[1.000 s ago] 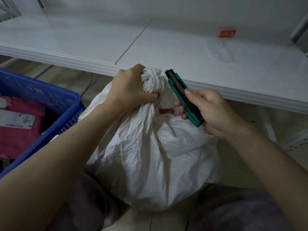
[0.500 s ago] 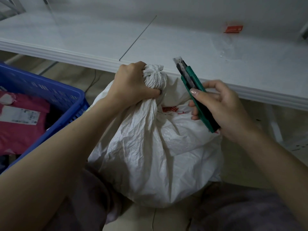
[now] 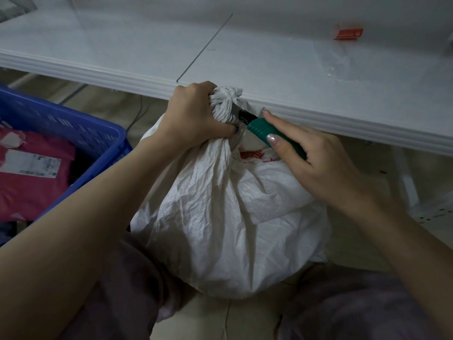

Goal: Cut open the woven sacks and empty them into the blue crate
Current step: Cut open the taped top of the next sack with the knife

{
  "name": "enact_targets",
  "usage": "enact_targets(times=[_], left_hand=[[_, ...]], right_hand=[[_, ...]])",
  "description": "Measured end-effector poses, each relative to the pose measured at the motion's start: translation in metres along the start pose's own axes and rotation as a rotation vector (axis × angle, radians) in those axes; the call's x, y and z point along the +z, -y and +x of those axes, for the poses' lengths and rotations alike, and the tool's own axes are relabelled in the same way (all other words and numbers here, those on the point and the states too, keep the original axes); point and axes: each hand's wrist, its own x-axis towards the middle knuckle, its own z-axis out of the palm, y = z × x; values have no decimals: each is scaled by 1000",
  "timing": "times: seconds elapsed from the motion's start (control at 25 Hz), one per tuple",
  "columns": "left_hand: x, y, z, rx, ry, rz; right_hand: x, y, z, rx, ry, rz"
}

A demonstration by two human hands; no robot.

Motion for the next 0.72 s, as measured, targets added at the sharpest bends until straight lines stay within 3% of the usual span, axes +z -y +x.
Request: enact_targets(times=[0.72], left_hand=[[-2,-1,-3,30,-7,-1]], right_hand=[[2,5,1,18,-16,6]])
